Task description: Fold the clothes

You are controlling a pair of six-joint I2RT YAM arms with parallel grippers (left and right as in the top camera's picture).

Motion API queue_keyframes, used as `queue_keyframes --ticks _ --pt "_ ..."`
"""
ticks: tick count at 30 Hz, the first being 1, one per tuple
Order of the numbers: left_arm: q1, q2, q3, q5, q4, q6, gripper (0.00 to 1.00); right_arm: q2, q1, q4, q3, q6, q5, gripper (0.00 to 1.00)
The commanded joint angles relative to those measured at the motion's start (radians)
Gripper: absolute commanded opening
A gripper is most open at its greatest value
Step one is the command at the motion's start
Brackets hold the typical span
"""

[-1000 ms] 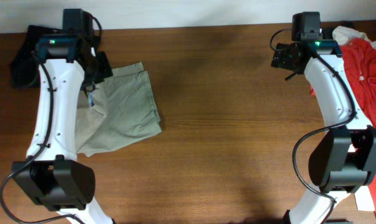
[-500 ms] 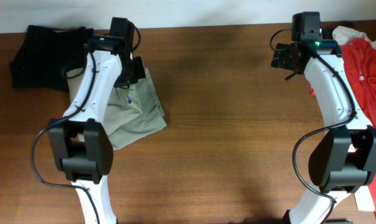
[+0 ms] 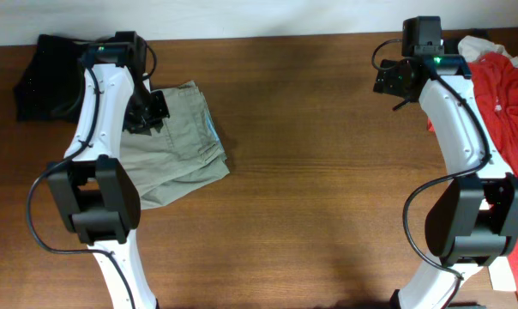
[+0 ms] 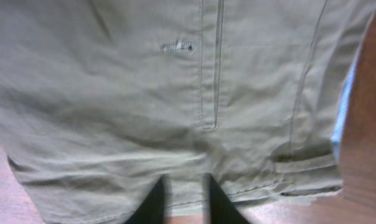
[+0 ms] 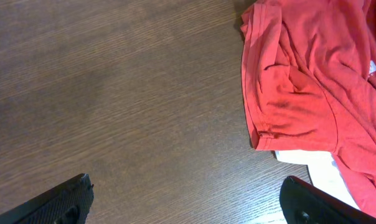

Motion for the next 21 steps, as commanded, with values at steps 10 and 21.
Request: queue_keyframes --ticks 10,21 --pt "-0.178 -0.006 -0.437 0.158 0.396 -0.006 0.01 -0.020 0.002 0.000 0.006 0.005 0.016 0.99" --pt "-0.537 -0.006 -0.375 0.194 0.458 0.129 0.11 -0.020 0.002 0.000 0.006 0.006 0.016 0.99"
